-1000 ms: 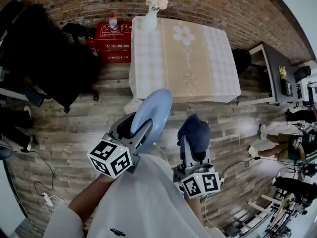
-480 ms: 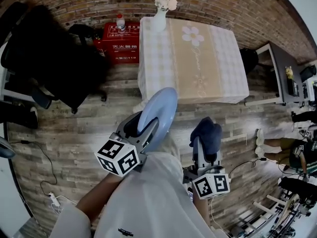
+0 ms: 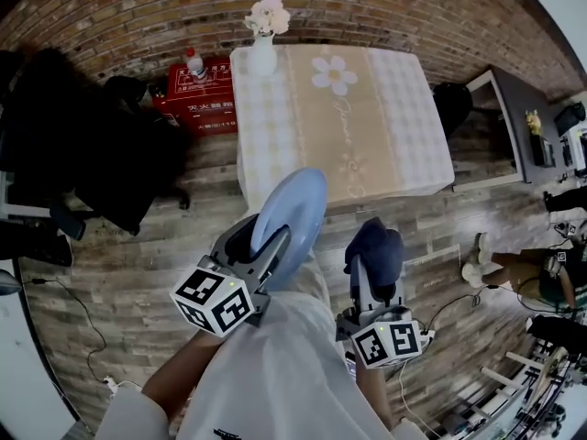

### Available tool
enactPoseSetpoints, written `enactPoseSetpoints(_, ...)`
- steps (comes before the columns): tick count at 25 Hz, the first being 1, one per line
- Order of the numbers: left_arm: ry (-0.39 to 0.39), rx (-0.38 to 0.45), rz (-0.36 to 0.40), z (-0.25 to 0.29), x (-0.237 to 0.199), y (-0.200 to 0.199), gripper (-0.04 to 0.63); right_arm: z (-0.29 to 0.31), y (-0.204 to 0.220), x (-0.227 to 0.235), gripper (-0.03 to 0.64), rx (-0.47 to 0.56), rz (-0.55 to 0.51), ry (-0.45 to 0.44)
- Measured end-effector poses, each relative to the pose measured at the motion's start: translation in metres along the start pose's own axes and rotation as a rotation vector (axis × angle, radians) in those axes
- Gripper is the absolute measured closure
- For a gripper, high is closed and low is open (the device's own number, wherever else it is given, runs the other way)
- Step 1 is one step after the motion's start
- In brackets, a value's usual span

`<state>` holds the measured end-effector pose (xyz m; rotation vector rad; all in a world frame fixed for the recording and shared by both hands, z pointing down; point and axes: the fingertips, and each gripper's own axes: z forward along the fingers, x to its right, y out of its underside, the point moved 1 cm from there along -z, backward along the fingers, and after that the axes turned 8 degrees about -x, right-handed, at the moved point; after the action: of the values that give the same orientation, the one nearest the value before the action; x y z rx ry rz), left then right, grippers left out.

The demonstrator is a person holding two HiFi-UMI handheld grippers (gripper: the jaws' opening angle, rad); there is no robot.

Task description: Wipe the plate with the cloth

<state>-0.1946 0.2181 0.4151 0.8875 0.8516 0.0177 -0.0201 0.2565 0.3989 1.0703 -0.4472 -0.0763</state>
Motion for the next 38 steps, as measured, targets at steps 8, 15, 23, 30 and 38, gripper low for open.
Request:
enactPoseSetpoints(8,0.012,-0.035,0.043,0.113,0.027,-0.059,0.379,0.06,-0.068,0.084,0.474,0.009,0.012,-0.028)
enactPoseSetpoints(15,-0.006,-0.042,0.059,0.202,0.046,-0.107,0.378,0.116,-0.133,0.144,0.474,0.021,-0.014,-0.097)
enactPoseSetpoints(23,-0.032,0.001,-0.008,0.278,0.049,-0.146,0.379,0.165,-0.172,0.204,0.474,0.01,-0.027,-0.166)
enactPoseSetpoints(30,-0.014,0.028,-0.044,0.295,0.052,-0.162,0.378,0.187,-0.189,0.197,0.474,0.009,-0.086,-0.241)
enactPoseSetpoints(38,0.009,0.041,-0.06,0.29,0.05,-0.163,0.378,0.193,-0.192,0.165,0.474,0.004,-0.172,-0.348)
